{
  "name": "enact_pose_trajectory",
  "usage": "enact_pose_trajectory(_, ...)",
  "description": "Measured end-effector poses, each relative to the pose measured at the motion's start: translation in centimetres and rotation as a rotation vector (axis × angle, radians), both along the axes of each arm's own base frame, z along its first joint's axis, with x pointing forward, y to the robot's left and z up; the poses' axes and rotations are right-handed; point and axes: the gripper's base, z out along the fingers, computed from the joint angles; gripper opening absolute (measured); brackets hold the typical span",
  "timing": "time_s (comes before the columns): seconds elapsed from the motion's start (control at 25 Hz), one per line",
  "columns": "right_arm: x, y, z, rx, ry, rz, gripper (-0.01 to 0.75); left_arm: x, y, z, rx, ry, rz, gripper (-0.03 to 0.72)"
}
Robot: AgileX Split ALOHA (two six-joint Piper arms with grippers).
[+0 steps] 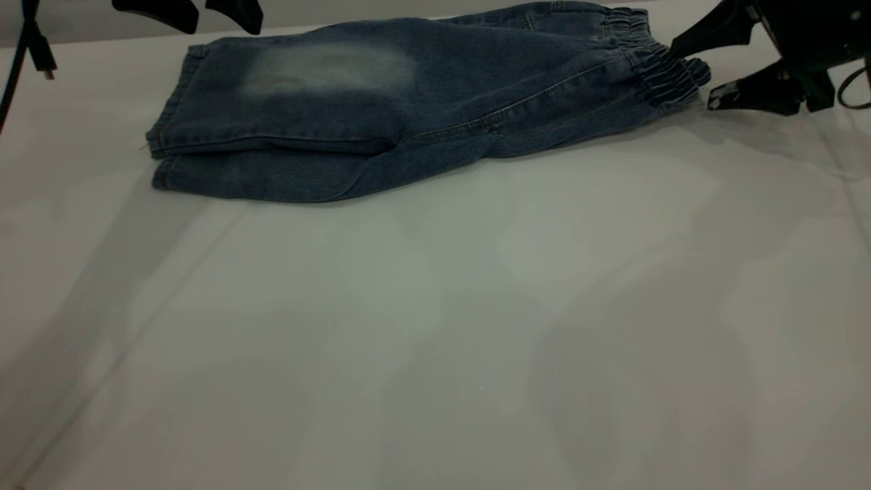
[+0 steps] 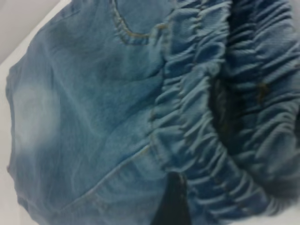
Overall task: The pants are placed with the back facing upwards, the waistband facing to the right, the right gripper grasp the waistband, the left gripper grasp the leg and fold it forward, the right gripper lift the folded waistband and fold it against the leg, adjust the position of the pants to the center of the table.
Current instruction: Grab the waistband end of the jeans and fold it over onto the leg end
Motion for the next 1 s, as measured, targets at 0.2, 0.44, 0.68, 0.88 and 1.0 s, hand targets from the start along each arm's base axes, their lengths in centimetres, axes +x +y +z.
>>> enact_pose_trajectory(0.2, -0.1, 0.1, -1.2, 0.03, 0.014, -0.017, 0.578, 0.1, 0.0, 0.1, 0.0, -0.012, 0.001, 0.559)
enact_pose_trajectory(0.44, 0.3, 0.1, -1.0, 0.044, -0.016, -0.048, 0.581, 0.1, 0.0, 0.1, 0.0, -0.013, 0.002, 0.559)
enact_pose_trajectory(0.68, 0.7, 1.7, -0.8, 0.044, -0.053, -0.029, 0.582, 0.1, -0.1, 0.1, -0.019, -0.01, 0.014, 0.559)
enact_pose_trajectory(0.88, 0.9, 2.4, -0.8, 0.048, -0.055, -0.034, 0.582, 0.1, -0.1, 0.1, -0.018, -0.011, 0.014, 0.559)
enact_pose_trajectory(1.0, 1.0, 2.8, -0.9, 0.028, -0.049, -0.031, 0.549, 0.1, -0.1, 0.1, -0.018, -0.014, 0.015, 0.559)
